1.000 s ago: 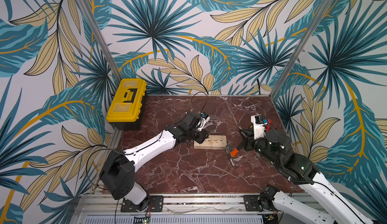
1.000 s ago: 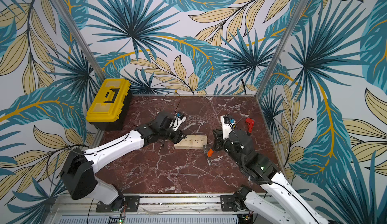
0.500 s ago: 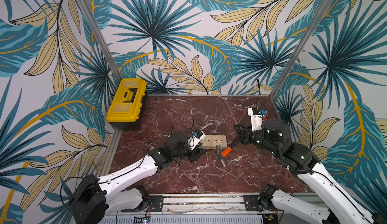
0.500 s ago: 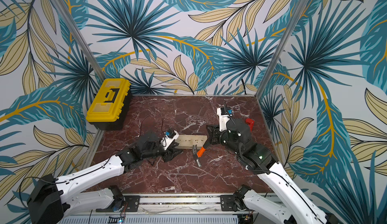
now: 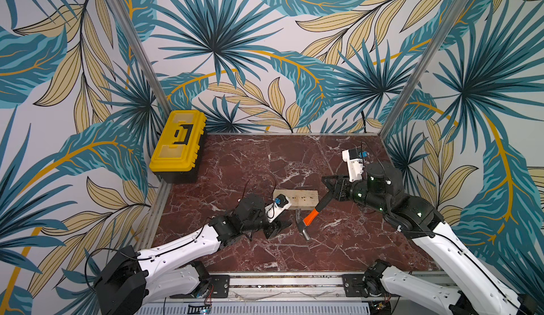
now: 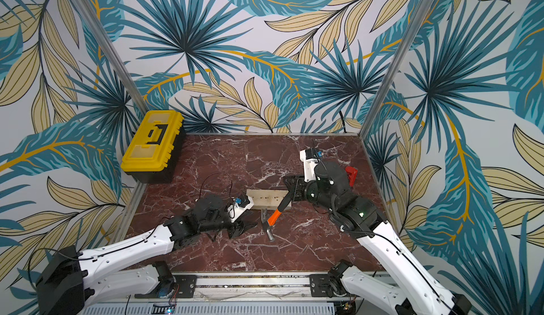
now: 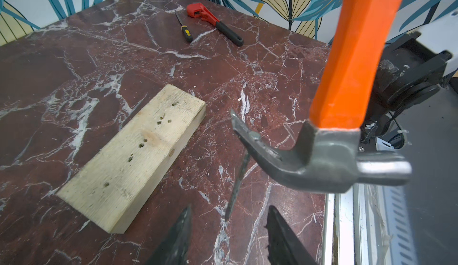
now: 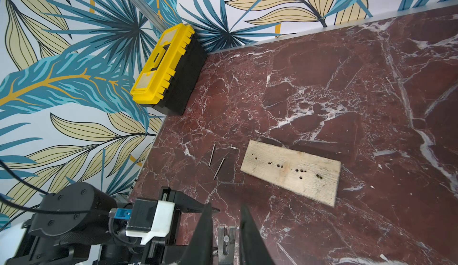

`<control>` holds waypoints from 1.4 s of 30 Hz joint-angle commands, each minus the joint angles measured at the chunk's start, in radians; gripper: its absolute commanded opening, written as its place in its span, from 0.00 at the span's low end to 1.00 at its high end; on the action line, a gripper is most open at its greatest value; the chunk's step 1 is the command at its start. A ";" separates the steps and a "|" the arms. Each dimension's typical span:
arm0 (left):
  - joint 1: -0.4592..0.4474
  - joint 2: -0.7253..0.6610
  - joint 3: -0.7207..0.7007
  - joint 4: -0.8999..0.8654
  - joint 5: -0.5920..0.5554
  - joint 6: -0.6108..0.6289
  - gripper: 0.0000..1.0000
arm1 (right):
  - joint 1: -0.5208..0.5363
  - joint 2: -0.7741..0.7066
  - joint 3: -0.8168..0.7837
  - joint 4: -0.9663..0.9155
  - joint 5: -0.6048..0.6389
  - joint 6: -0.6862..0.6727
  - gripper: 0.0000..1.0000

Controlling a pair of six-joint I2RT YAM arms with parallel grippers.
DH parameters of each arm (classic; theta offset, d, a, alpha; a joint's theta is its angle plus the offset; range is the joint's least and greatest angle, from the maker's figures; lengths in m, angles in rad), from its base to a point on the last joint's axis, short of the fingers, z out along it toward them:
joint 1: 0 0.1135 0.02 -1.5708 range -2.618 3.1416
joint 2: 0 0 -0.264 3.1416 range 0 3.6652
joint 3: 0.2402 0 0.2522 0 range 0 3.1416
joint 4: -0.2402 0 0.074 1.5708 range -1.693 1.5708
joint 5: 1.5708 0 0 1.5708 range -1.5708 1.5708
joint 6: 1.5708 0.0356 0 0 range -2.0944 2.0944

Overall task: Use a claw hammer to pull out a nail
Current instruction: Pick up the nail with the hammer.

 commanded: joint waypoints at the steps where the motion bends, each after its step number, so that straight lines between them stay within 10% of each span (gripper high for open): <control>1: -0.004 0.010 -0.006 0.021 0.006 0.027 0.50 | -0.005 -0.032 0.025 0.080 -0.033 0.050 0.00; 35: -0.004 0.070 0.065 0.021 0.037 0.064 0.41 | -0.032 -0.034 0.017 0.084 -0.063 0.060 0.00; 42: -0.004 0.082 0.071 0.021 0.058 0.058 0.25 | -0.039 -0.035 0.016 0.084 -0.059 0.058 0.00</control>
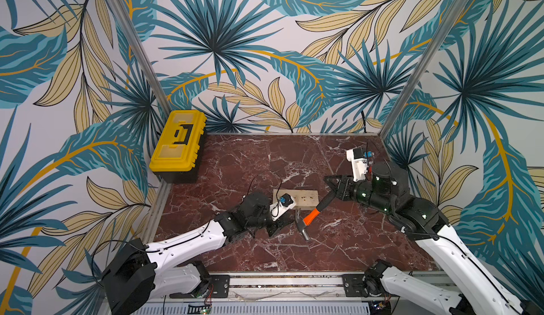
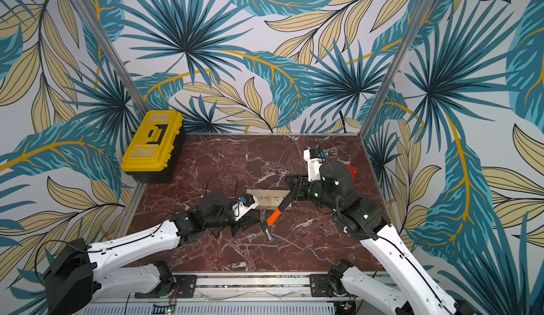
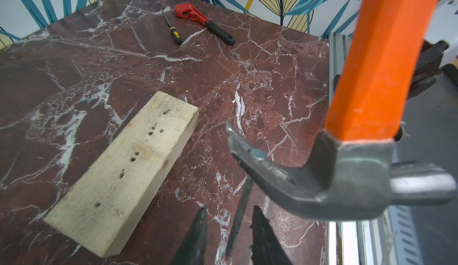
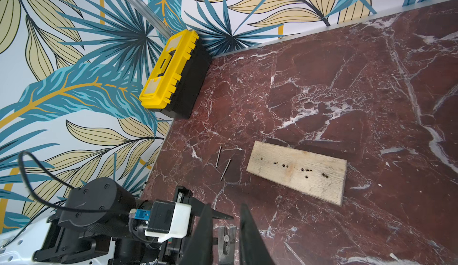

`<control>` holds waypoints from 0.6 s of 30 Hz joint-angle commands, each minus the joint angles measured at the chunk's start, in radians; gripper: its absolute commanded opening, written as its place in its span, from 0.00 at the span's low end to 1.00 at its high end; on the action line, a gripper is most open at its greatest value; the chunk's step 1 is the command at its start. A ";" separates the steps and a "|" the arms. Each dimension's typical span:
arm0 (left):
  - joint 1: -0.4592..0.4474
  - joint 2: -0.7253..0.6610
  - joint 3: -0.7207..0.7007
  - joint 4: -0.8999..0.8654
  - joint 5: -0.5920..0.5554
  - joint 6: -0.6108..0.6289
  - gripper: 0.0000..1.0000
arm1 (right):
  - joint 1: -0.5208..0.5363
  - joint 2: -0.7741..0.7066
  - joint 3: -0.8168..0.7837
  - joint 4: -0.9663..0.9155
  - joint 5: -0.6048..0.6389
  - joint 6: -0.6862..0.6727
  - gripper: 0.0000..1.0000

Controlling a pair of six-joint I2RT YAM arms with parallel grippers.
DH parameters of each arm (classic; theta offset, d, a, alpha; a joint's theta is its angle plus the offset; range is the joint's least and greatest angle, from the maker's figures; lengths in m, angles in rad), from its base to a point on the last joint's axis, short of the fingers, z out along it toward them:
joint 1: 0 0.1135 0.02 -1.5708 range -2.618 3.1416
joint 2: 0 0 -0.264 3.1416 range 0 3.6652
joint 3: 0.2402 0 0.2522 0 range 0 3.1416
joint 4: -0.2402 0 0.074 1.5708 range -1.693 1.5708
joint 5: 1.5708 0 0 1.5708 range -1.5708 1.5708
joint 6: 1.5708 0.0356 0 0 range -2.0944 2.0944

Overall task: Use a claw hammer to pull out a nail
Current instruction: Pick up the nail with the hammer.

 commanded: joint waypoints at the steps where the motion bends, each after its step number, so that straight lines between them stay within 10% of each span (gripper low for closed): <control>1: -0.003 0.006 0.018 0.014 0.017 0.003 0.23 | -0.007 -0.014 0.015 0.084 -0.021 0.035 0.00; 8: -0.003 -0.007 0.003 0.014 0.005 0.006 0.01 | -0.018 -0.008 0.020 0.079 -0.036 0.033 0.00; 18: -0.003 -0.019 0.008 0.014 -0.021 0.088 0.00 | -0.033 0.015 0.032 0.024 -0.108 0.024 0.00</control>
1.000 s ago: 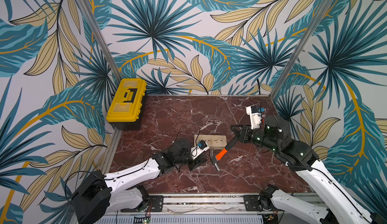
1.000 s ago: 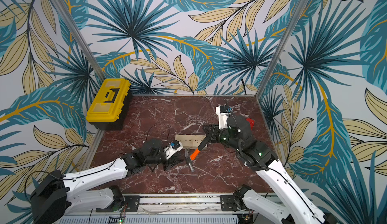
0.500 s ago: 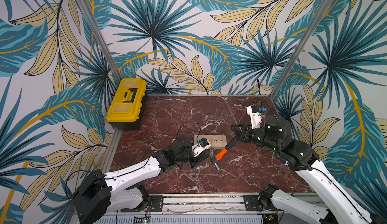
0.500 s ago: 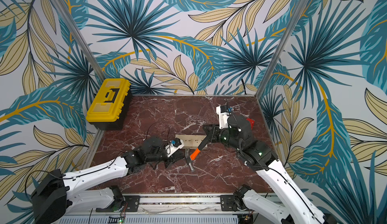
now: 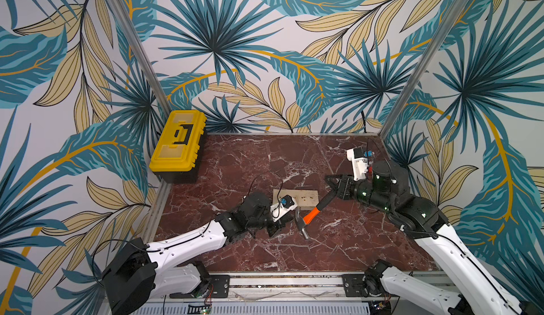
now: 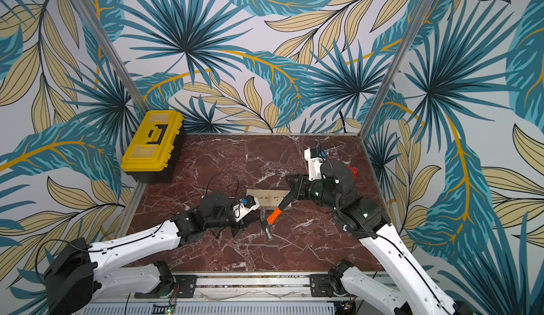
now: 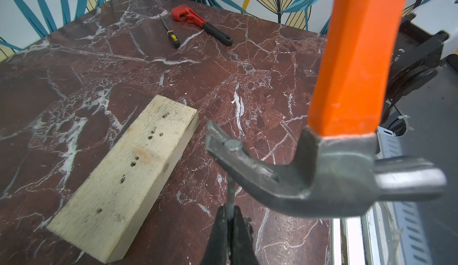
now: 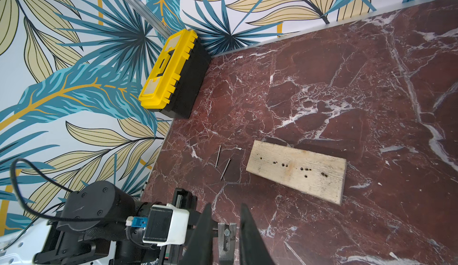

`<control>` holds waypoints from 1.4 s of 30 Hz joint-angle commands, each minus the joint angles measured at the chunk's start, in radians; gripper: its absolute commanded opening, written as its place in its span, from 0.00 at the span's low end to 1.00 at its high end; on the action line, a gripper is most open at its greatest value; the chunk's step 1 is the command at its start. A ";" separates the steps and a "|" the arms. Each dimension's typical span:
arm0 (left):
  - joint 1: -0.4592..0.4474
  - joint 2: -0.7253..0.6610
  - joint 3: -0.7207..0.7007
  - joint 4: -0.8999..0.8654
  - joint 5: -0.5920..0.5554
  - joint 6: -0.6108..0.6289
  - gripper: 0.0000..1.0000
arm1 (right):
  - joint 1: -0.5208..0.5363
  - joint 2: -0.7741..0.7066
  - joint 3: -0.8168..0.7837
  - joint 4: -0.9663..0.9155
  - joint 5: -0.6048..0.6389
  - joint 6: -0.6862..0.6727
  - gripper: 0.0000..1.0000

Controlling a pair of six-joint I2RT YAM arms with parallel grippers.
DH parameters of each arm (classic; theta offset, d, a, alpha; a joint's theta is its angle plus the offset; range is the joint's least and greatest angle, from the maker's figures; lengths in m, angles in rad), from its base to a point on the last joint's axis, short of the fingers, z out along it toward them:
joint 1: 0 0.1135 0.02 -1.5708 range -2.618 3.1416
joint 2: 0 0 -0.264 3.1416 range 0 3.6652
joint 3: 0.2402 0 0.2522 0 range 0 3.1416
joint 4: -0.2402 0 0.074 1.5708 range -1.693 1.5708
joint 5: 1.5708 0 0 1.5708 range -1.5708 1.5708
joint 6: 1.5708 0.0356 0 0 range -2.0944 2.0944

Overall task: Use a claw hammer to pull out a nail
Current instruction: Pick up the nail with the hammer, then place the nail at the center of the board.

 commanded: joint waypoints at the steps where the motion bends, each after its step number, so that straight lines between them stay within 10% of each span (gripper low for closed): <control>1: -0.001 -0.023 0.010 0.008 -0.011 0.058 0.00 | -0.008 0.011 0.033 0.025 -0.087 0.026 0.00; 10: 0.002 -0.028 0.018 0.006 -0.114 0.000 0.00 | -0.017 0.027 0.015 0.026 -0.096 0.024 0.00; 21: 0.143 -0.002 0.056 -0.315 -0.284 -0.391 0.00 | -0.018 -0.001 -0.018 0.054 0.016 -0.006 0.00; 42: 0.283 0.377 0.253 -0.621 -0.240 -0.588 0.00 | -0.018 -0.018 -0.089 0.069 0.116 -0.033 0.00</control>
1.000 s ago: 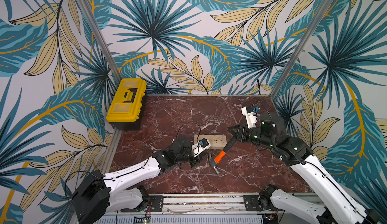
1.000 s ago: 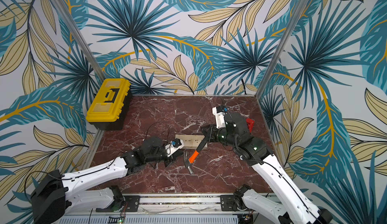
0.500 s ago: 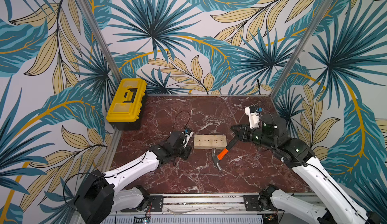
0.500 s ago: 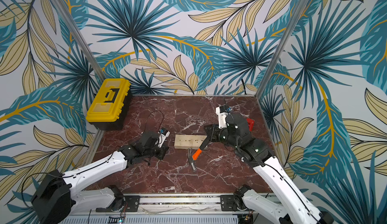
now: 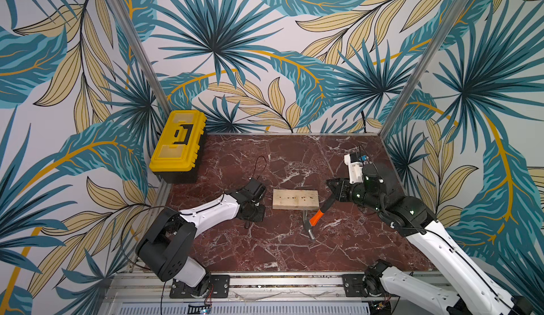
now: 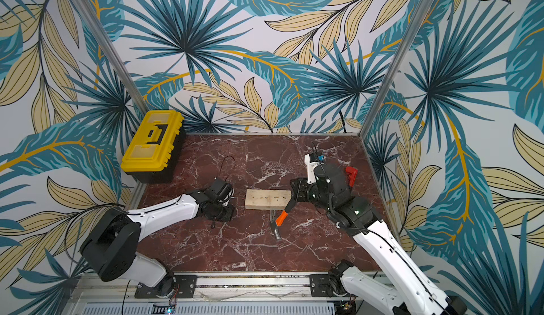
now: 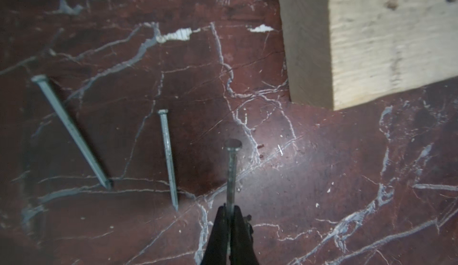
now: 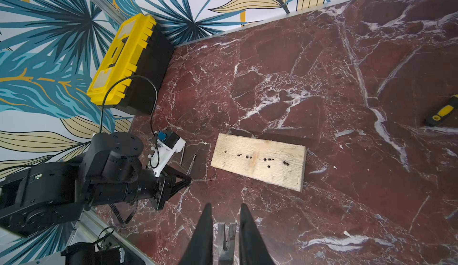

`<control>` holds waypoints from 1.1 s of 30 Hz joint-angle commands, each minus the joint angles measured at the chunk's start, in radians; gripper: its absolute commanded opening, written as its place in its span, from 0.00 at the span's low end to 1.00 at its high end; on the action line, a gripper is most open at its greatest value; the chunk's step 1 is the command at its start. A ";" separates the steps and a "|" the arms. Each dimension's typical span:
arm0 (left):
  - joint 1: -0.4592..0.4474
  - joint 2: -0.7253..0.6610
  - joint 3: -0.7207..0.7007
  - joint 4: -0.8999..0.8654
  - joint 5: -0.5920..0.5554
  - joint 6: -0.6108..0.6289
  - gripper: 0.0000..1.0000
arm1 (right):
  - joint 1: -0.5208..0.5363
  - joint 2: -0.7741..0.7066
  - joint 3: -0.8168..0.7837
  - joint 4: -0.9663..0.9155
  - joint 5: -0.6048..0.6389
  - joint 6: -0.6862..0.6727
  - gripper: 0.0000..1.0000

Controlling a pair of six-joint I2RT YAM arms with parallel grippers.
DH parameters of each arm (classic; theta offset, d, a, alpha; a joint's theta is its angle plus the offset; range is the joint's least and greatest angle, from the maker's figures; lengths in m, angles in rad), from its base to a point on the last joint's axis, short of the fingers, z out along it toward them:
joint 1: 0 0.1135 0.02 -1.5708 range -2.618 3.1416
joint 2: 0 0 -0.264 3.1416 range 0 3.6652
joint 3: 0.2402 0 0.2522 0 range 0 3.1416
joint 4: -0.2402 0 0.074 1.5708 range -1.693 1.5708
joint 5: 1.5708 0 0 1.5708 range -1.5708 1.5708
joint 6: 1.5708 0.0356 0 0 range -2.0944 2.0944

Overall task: Use a claw hammer to pull out a nail
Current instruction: Place the nail at the center of the board.

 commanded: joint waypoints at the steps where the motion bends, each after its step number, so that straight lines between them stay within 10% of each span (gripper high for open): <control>1: 0.017 0.039 0.045 -0.043 0.023 -0.024 0.00 | -0.003 -0.027 -0.005 0.082 0.003 0.014 0.00; 33: 0.033 0.116 0.097 -0.058 -0.016 -0.040 0.21 | -0.002 -0.062 -0.046 0.084 0.047 0.015 0.00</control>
